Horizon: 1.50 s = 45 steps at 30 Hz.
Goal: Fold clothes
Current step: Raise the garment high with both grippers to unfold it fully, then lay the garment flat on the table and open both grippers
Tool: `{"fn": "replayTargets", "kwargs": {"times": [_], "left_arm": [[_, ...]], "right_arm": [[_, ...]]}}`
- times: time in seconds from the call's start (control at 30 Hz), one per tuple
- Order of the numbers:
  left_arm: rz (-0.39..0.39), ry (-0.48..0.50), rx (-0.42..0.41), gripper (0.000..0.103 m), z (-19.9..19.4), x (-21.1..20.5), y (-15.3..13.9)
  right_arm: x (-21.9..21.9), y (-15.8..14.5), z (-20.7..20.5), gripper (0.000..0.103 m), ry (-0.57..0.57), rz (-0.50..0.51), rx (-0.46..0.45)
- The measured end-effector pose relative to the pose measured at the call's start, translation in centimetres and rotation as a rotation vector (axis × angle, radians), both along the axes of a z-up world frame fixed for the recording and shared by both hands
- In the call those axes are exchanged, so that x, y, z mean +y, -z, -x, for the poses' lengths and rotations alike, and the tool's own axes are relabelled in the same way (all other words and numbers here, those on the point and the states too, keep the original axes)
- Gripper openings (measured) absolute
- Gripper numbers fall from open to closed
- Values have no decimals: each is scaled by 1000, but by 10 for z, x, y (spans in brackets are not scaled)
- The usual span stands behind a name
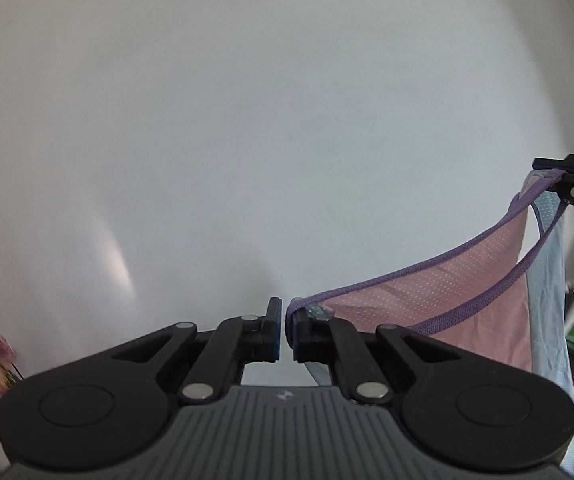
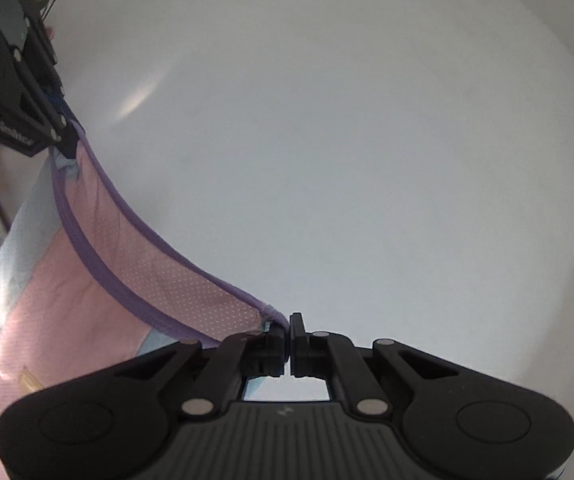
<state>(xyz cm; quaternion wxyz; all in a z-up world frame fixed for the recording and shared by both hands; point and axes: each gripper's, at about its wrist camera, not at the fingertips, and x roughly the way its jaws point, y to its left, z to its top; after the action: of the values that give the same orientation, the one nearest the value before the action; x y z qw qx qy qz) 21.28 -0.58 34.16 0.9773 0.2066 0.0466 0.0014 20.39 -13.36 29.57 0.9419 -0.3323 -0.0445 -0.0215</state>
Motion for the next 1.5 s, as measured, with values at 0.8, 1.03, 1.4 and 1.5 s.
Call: {"fn": "replayTargets", "kwargs": {"times": [0.8,1.03,1.4,1.5], "left_arm": [[311,34,518,55,303,50,293],[569,251,391,97,369,109,240],[437,8,563,78,201,58,292],[396,-8,580,77,199,53,303]], "right_arm": [[-30,244,293,7,-213,-115,655],[-82,208,354,43,-414,-252,725],[-54,242,197,27,-86,-345,694],[-52,253,177,27,-65,-377,774]]}}
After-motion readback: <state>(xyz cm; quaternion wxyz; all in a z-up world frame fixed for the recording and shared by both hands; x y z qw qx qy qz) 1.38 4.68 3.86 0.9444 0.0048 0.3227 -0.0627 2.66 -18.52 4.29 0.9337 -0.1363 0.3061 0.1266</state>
